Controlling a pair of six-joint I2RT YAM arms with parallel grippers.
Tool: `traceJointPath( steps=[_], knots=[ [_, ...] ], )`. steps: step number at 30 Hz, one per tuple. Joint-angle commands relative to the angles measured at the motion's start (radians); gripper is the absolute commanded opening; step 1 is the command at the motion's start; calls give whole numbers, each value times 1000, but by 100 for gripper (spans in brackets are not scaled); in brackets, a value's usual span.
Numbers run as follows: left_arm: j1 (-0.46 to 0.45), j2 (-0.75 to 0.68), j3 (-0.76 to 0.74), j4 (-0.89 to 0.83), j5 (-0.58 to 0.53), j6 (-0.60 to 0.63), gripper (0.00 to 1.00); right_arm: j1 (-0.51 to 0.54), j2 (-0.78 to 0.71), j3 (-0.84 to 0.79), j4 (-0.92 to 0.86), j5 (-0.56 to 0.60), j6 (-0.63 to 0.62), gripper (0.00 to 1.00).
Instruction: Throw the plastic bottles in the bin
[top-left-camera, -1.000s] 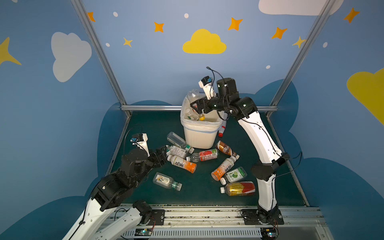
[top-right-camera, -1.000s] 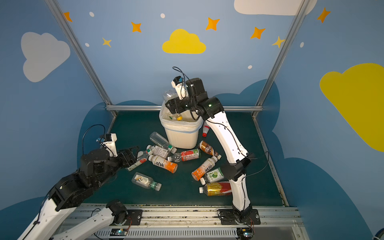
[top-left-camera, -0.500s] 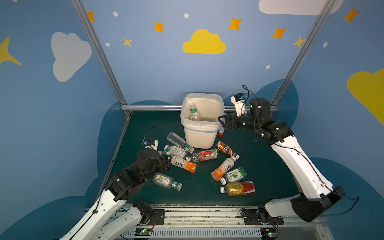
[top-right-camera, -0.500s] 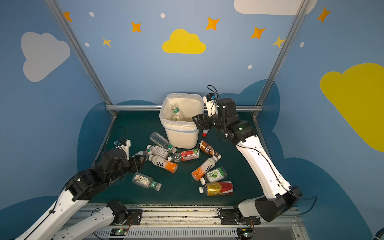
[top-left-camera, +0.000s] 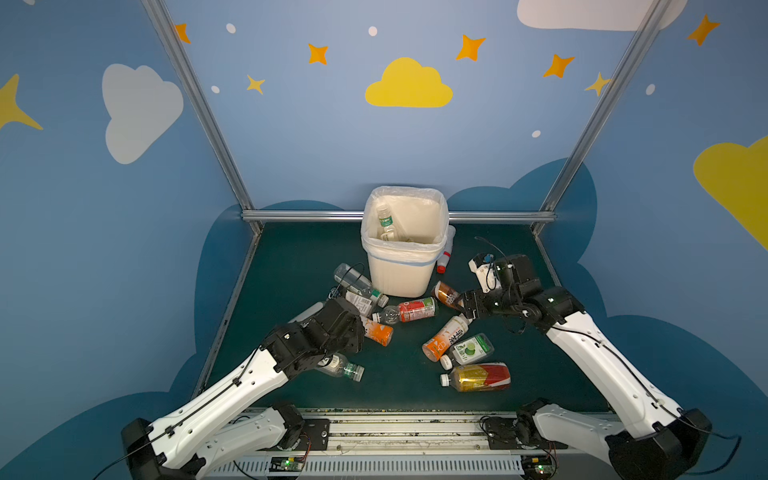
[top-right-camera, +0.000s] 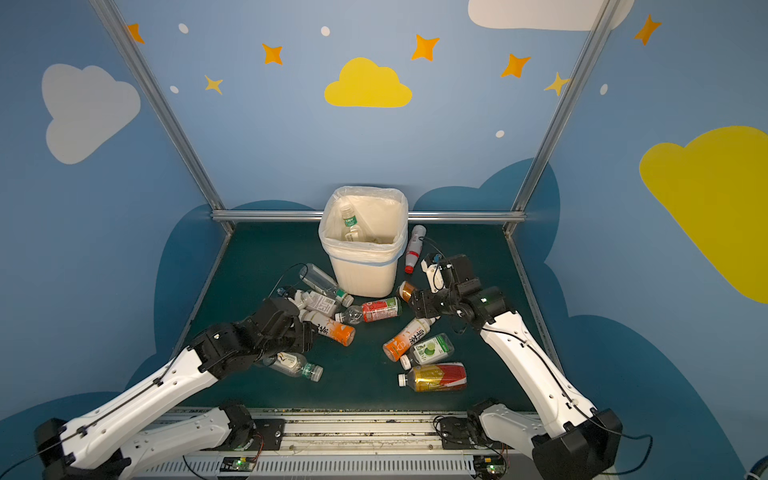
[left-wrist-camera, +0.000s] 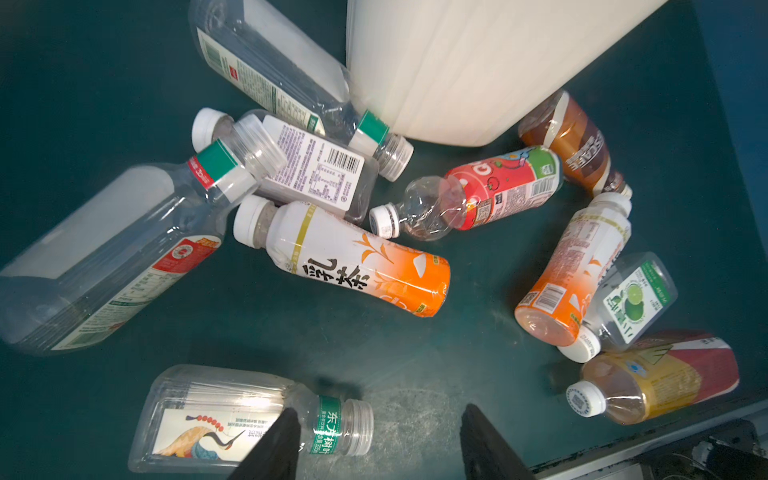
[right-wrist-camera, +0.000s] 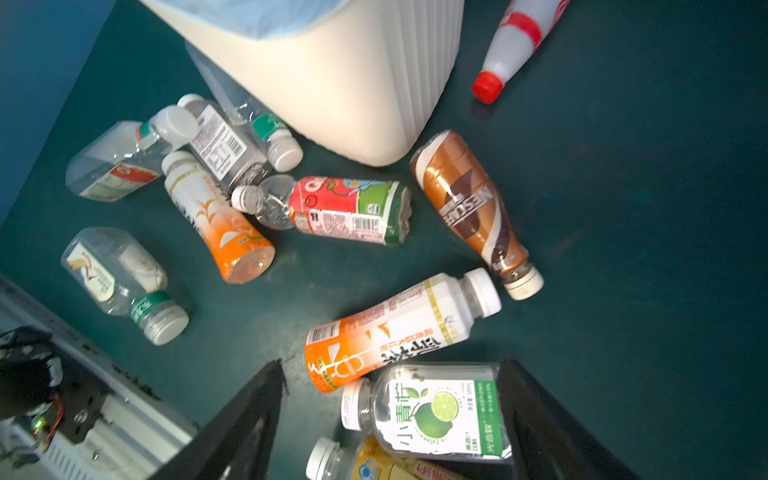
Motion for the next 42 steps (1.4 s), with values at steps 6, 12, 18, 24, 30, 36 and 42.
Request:
traceJointPath(
  steps=[6, 12, 18, 24, 30, 36, 42],
  knots=[
    [-5, -191, -69, 26, -118, -146, 65, 282, 129, 1, 99, -144, -44, 82],
    [-4, -396, -99, 67, -192, -162, 65, 479, 308, 72, 195, -151, -30, 80],
    [-4, -448, -67, 34, -240, -155, 65, 638, 518, 233, 199, -135, -38, 77],
    [-4, -463, -57, 39, -244, -145, 65, 733, 722, 418, 128, -105, -55, 78],
    [-4, -500, -33, 34, -252, -128, 65, 763, 849, 520, 109, -79, -32, 80],
    [-4, -529, -21, 27, -263, -117, 65, 765, 931, 590, 102, -78, -15, 81],
    [-4, -537, -21, 23, -264, -113, 65, 768, 1002, 663, 94, -46, -5, 82]
  ],
)
